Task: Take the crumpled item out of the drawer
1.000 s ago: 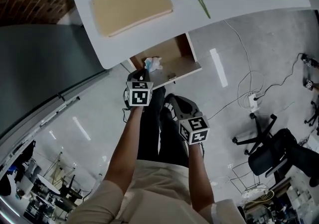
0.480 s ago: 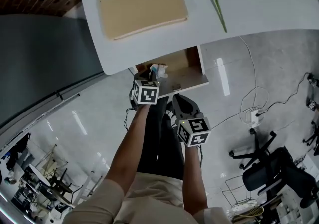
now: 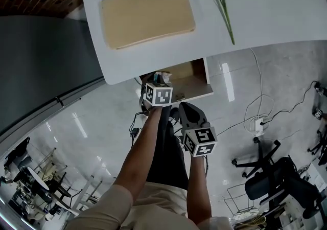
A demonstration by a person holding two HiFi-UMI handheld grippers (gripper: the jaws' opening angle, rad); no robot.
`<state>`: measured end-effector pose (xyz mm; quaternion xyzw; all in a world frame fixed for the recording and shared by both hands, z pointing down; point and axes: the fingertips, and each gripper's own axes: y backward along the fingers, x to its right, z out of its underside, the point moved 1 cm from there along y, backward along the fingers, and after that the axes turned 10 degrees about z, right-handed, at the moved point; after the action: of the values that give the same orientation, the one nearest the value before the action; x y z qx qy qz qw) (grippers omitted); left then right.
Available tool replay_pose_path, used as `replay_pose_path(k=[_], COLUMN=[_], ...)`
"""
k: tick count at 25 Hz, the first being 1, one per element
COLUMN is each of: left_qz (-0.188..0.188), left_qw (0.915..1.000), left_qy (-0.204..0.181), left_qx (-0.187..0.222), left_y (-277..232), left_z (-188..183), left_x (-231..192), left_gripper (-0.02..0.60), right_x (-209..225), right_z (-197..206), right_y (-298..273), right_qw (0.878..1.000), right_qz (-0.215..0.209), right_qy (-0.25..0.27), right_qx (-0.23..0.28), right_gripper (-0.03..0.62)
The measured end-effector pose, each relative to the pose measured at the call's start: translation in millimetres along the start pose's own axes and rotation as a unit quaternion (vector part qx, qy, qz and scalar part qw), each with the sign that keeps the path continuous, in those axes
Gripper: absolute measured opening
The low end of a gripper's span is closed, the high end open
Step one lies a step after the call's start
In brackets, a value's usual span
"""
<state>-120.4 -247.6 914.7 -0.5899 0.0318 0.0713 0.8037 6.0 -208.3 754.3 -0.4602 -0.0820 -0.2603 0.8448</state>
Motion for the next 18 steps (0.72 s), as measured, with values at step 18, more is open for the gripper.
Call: replay_pose_path(k=[18], left_qz=[0.186], left_qw=[0.8444], left_qy=[-0.473], left_qx=[-0.171], left_y=[-16], left_z=[13], left_x=[48], left_gripper=[0.152], right_x=[23], right_z=[-3], right_y=[6], right_qw=[0.999], right_qz=[0.005], right_qy=[-0.041], right_qx=[0.029], right_gripper=[0.025])
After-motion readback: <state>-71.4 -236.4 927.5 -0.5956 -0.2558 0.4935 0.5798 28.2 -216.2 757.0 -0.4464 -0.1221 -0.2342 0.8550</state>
